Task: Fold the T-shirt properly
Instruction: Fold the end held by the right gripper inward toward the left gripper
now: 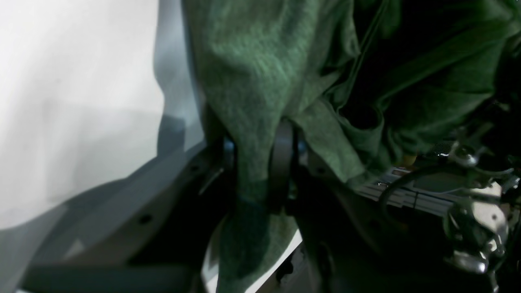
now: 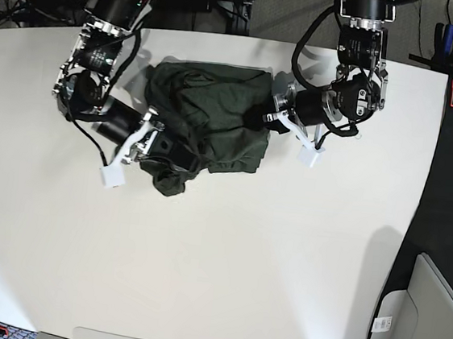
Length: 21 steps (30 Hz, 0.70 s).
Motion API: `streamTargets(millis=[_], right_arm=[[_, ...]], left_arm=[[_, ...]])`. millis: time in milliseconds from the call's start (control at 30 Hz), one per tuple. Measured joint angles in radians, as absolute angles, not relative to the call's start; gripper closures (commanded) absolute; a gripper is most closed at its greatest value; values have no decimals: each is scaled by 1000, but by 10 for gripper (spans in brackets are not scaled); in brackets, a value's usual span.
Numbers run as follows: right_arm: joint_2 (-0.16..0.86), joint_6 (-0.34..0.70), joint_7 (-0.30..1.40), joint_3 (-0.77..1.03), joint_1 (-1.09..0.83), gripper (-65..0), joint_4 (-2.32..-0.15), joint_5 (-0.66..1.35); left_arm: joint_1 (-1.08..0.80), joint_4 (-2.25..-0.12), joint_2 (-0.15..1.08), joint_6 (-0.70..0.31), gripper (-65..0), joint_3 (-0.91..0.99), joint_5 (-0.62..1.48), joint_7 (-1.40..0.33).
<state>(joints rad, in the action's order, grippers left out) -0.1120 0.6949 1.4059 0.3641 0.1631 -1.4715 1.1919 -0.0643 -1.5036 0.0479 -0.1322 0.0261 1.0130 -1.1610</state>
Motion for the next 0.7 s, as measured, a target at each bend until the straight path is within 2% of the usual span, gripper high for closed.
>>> streamTargets(millis=[100, 367, 467, 533, 667, 700], right_arm=[[-162, 693, 1407, 305, 162, -33, -1472, 1156], [-148, 693, 1410, 216, 164, -34, -1469, 1085], [-154, 693, 1402, 194, 170, -43, -1393, 1053], [-147, 693, 1404, 170, 171, -88, -1332, 1021], [-151, 693, 1407, 99, 175, -239, -1323, 1024], [-154, 693, 1404, 87, 180, -252, -1323, 1027]], left_arm=[[-68, -1504, 56, -132, -18, 25, 1018, -1159], [-78, -1508, 64, -140, -21, 23, 1033, -1154], [-78, -1515, 64, -139, -62, 27, 1034, -1159], [-80, -1526, 64, -130, -89, 27, 1019, -1166], [-86, -1536, 62, -127, -122, 27, 1007, -1168], [-86, -1536, 62, -127, -127, 27, 1008, -1171]])
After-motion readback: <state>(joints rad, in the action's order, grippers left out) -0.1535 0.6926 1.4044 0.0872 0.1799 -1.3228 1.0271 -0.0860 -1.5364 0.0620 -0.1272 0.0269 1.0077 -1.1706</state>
